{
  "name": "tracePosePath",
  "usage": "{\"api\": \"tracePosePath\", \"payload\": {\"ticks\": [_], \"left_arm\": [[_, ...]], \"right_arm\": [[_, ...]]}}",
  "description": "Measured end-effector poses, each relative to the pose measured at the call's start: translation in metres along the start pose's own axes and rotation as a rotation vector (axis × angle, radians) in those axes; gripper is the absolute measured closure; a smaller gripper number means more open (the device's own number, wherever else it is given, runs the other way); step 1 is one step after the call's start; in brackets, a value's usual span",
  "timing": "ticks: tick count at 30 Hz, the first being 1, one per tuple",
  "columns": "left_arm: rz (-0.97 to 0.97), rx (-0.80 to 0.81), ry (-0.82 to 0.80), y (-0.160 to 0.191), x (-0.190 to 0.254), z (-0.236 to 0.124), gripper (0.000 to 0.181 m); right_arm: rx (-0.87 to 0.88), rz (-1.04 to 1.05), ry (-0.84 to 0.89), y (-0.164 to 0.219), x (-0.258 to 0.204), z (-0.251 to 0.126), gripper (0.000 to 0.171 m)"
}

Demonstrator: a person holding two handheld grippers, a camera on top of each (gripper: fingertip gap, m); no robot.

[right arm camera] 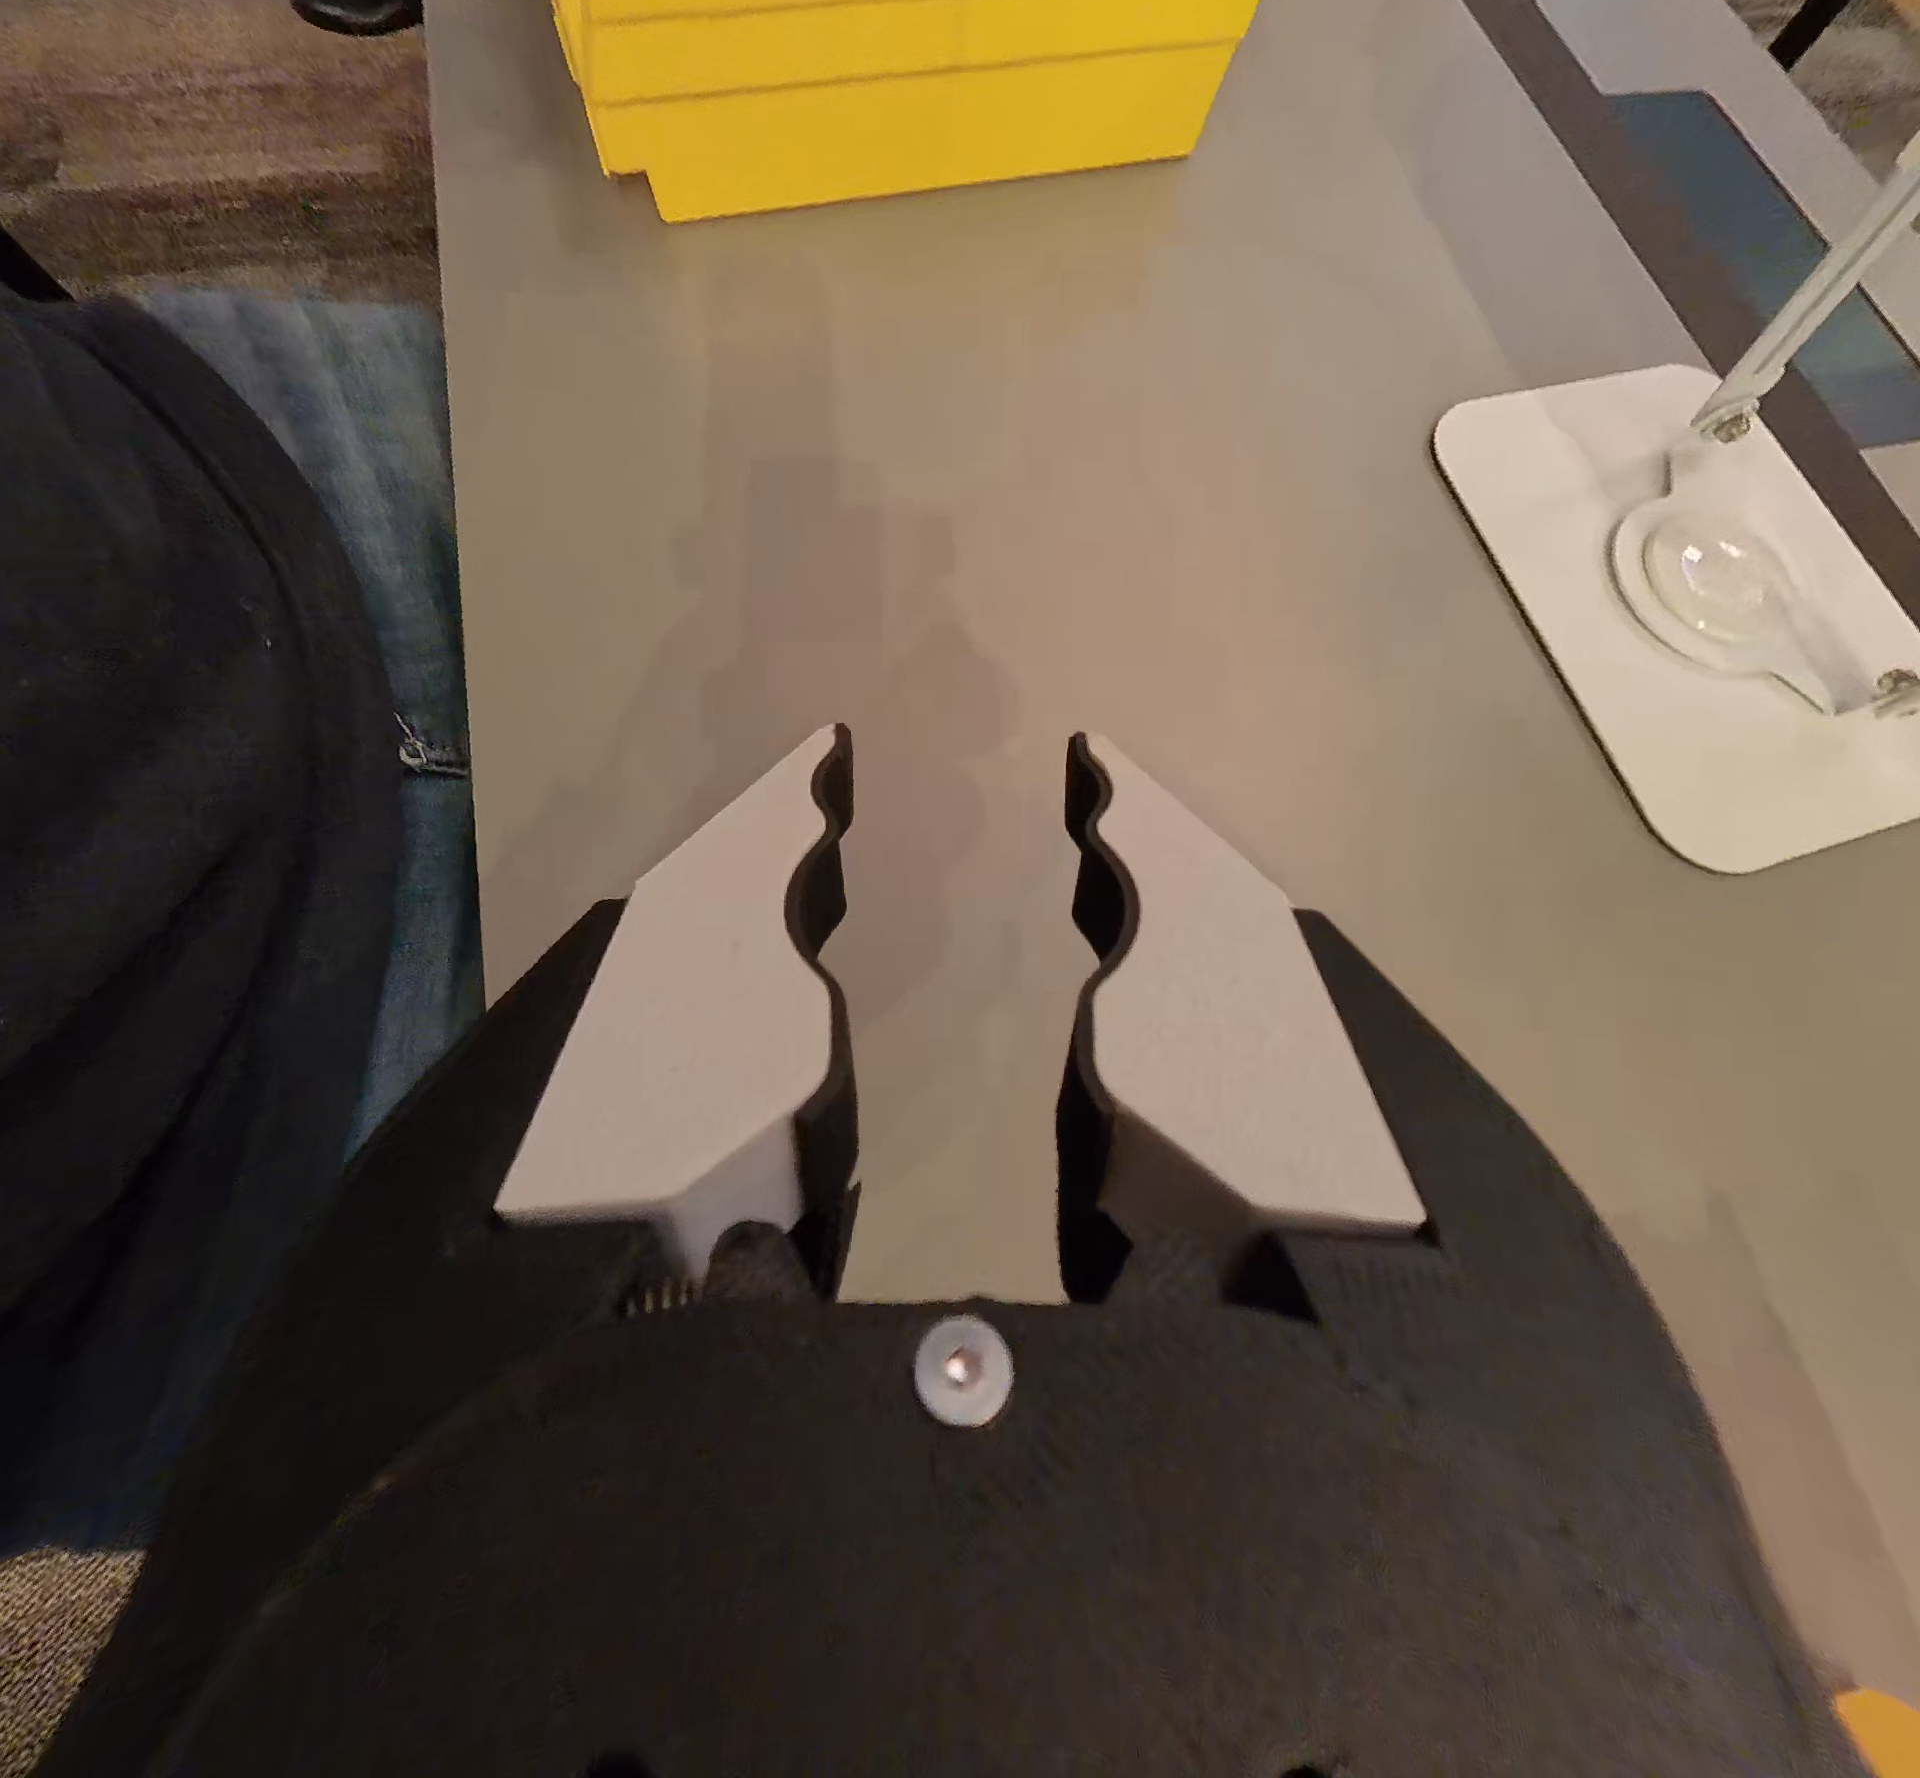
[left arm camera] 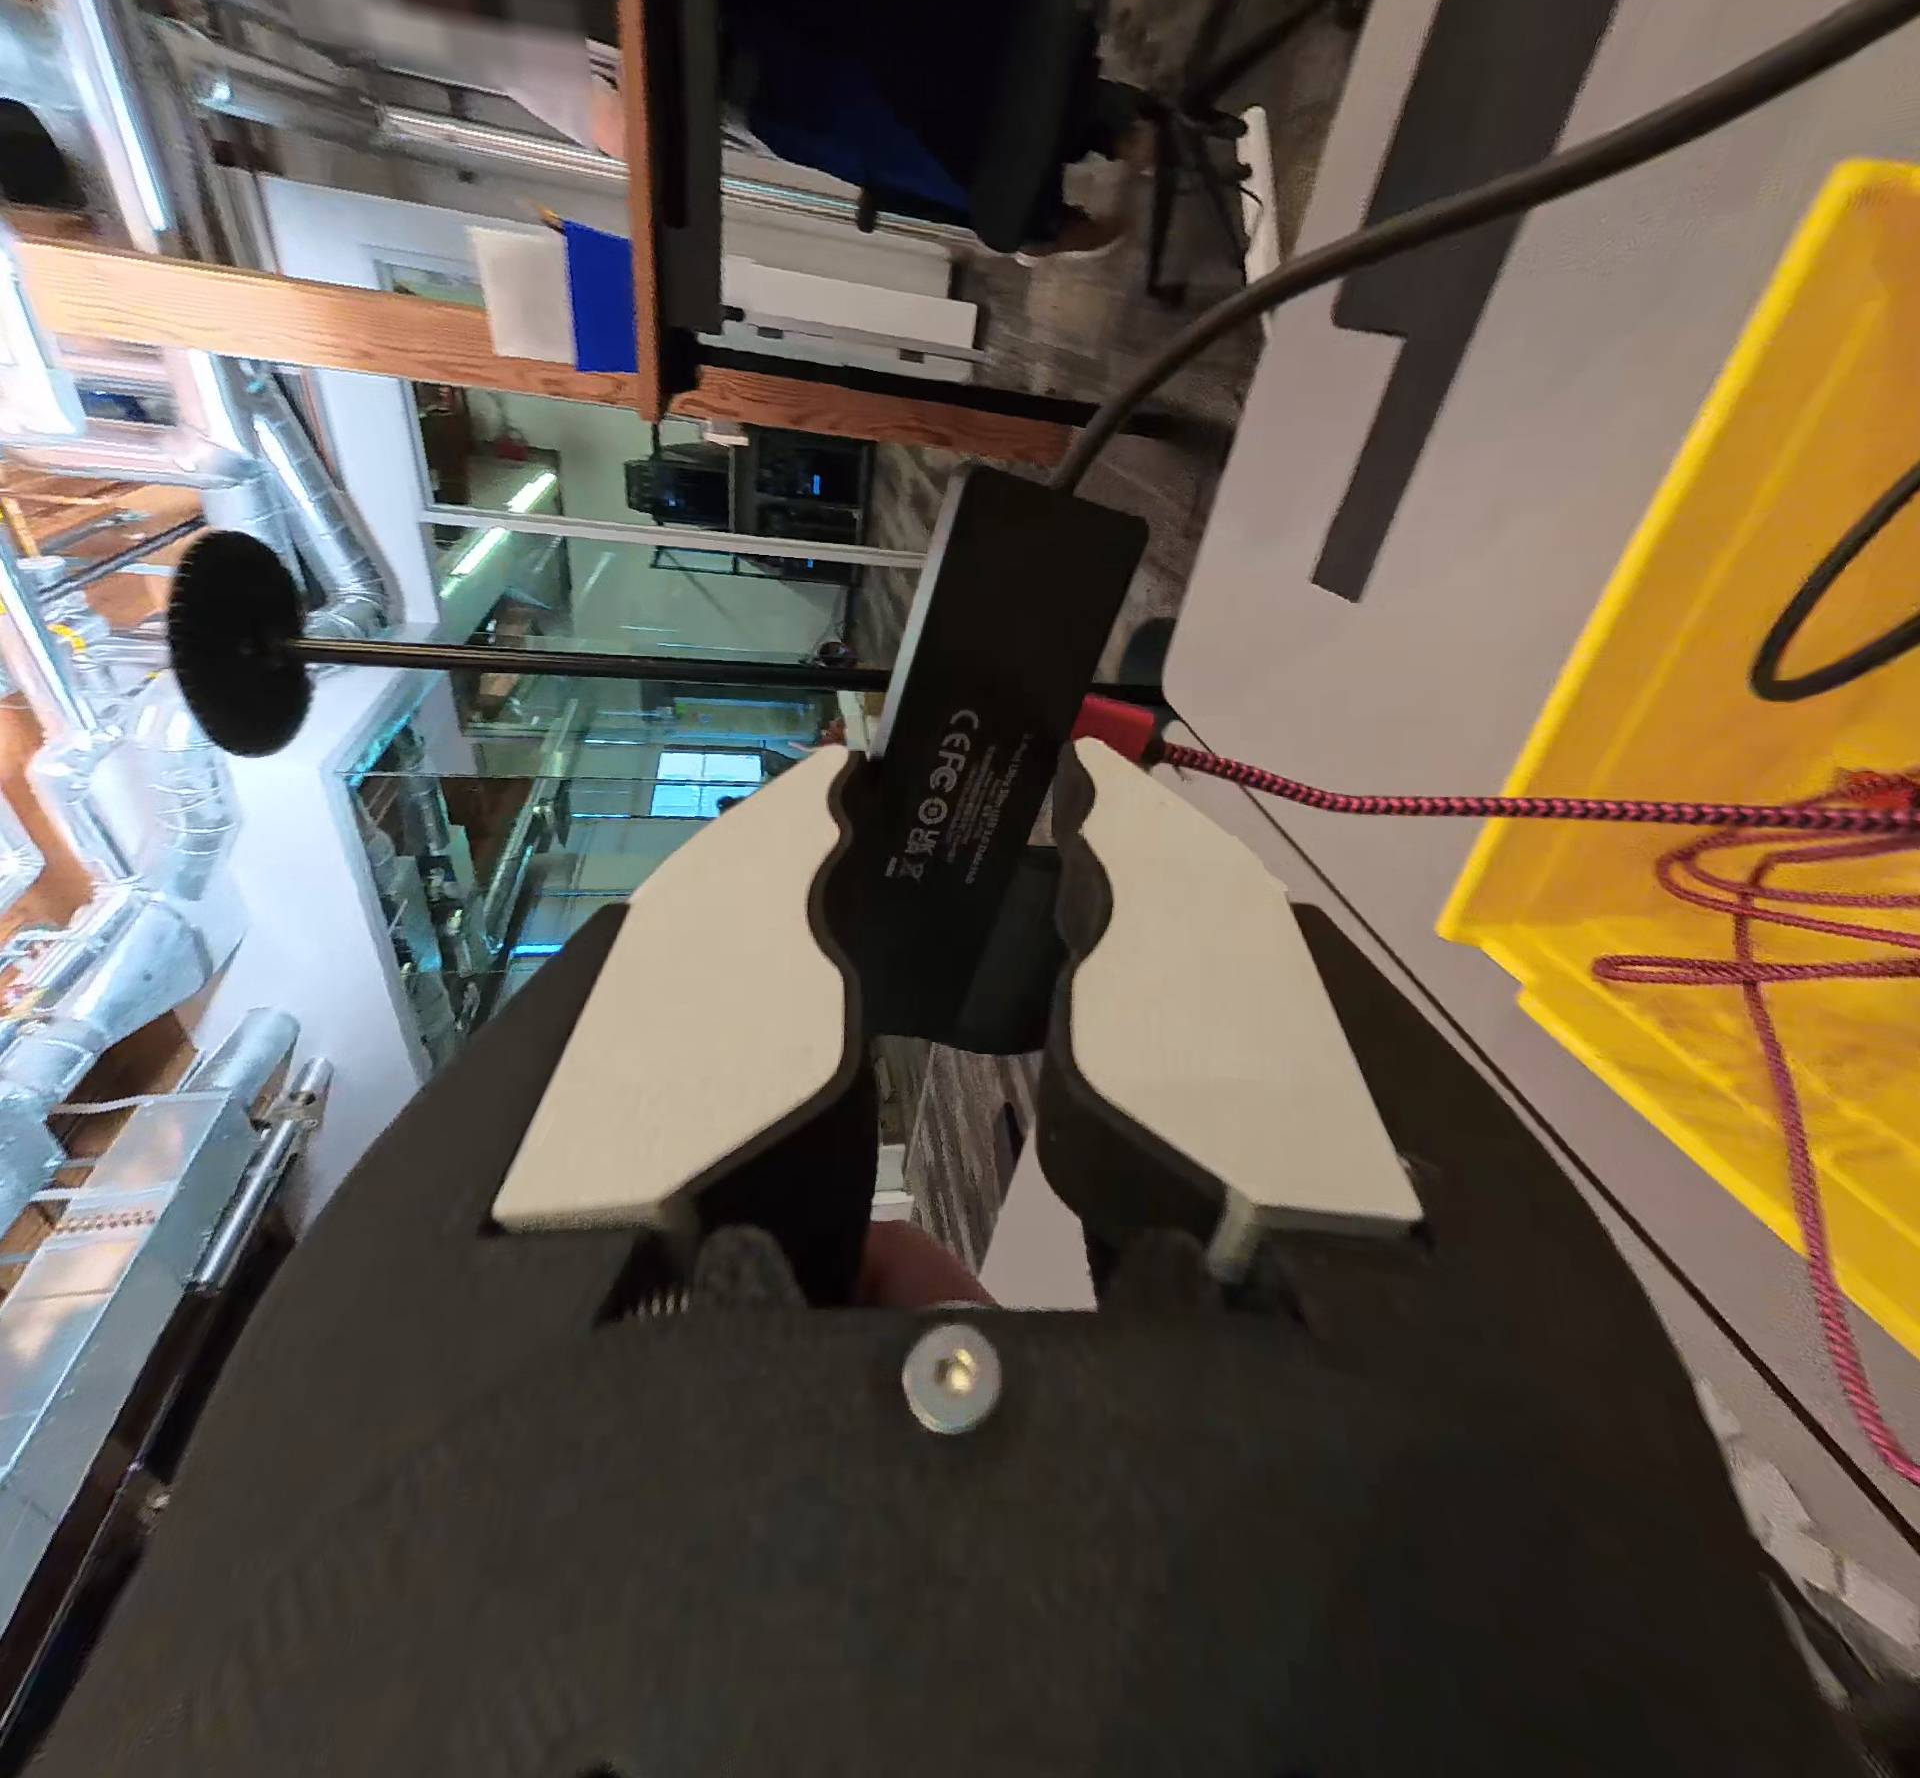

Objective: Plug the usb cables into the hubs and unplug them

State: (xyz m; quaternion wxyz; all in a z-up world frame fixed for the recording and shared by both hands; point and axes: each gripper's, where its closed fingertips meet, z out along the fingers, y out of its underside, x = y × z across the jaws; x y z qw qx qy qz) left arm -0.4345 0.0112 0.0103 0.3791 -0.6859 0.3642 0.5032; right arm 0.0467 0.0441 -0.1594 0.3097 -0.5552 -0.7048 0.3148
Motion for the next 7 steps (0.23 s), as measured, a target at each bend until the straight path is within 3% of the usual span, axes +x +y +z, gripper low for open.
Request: {"api": "tracePosePath", "payload": {"ticks": [1,7], "left_arm": [[-0.005,0.013,-0.021,-0.005,-0.009,-0.002,0.147],[-0.031,0.100,-0.090,-0.053,-0.045,-0.014,0.148]], "right_arm": [[0.012,-0.004,-0.002,-0.004,-0.001,0.000,0.132],[0.111,-0.031,0.010,-0.041,-0.001,0.003,0.129]]}}
